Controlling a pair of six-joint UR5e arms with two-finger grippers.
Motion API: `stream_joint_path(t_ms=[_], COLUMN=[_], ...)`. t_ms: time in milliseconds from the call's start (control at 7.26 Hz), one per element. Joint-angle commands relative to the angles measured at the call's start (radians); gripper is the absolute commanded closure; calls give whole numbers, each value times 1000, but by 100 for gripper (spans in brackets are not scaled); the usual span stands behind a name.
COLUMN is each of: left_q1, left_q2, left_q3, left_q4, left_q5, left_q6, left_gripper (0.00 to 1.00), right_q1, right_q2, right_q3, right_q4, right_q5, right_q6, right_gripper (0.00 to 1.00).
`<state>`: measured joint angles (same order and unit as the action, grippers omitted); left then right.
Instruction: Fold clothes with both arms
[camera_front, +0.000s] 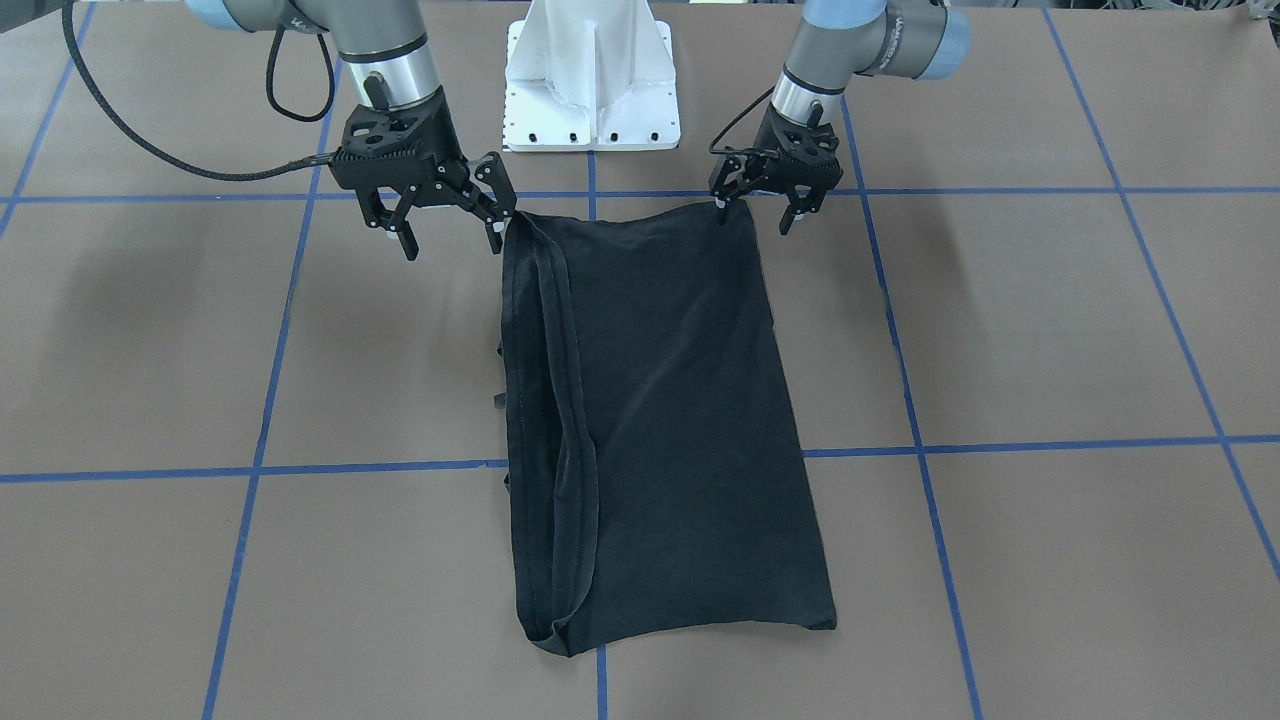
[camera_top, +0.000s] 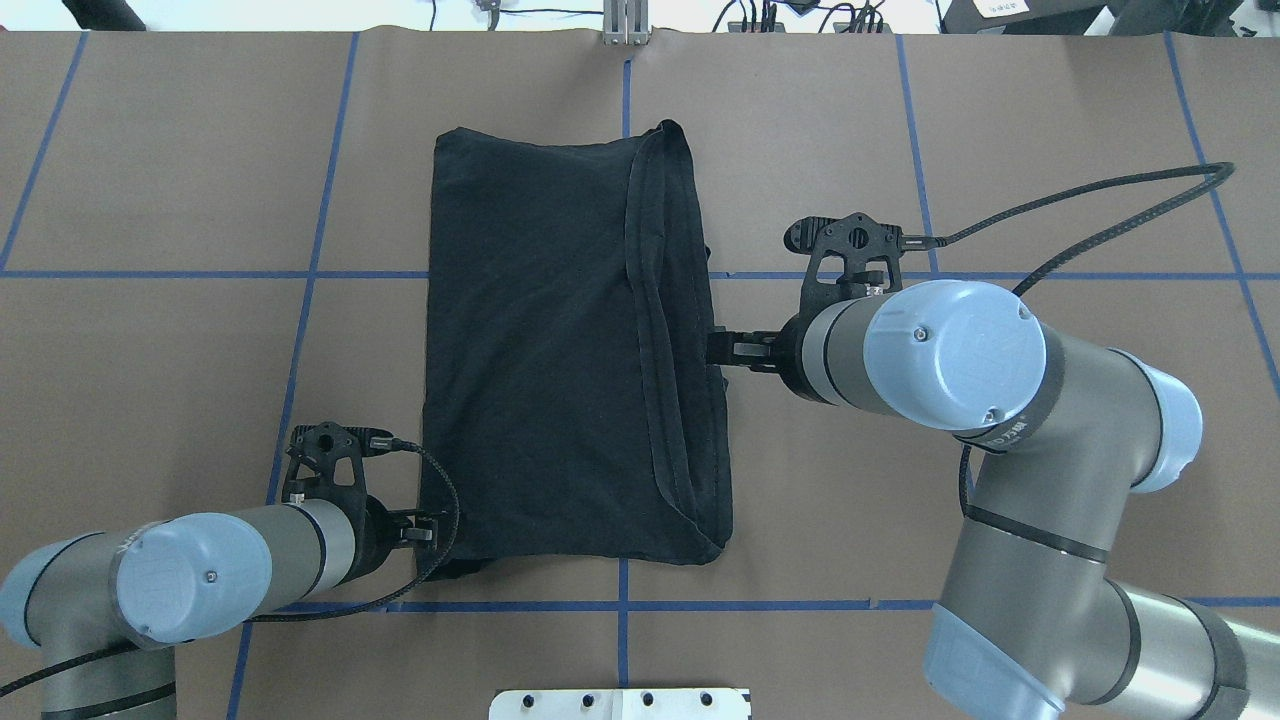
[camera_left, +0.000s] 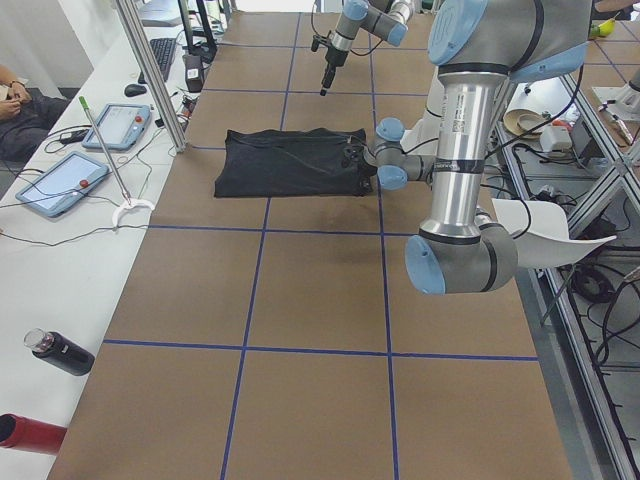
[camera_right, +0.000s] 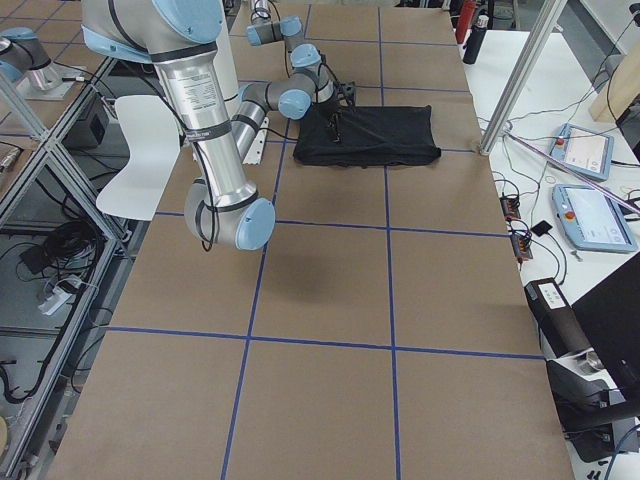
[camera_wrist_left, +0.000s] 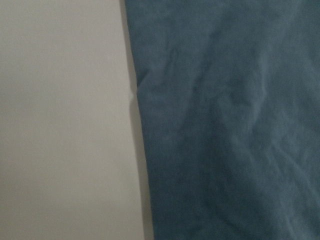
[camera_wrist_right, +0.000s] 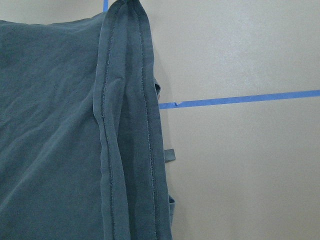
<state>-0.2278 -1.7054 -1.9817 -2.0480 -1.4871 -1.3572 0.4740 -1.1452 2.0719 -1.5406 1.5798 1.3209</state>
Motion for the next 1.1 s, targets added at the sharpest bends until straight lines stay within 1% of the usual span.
stream_joint_path(t_ms=[0,138,275,551,826,964], left_q1=[24,34,36,42,44,44], left_q2=[-2,0,0,-3,-5,-3], left_q3=[0,4,9,12,12,12], left_q4=[2,3,3,3,3,3], left_q5=[4,4,2,2,1,1], left_q6=[-2,-2,-2,-3,-3,-3], left_gripper=[14,18,18,27,41,42], right_q1=[0,0,0,0,0,0], right_q2=[-1,-1,1,2,2,2], right_q3=[1,-1,0,1,-1,-1], right_q4=[7,7,7,7,7,7], right_q5=[-1,-1,-1,-3,-3,-3], right_q6=[0,0,0,0,0,0], right_gripper=[0,0,0,0,0,0])
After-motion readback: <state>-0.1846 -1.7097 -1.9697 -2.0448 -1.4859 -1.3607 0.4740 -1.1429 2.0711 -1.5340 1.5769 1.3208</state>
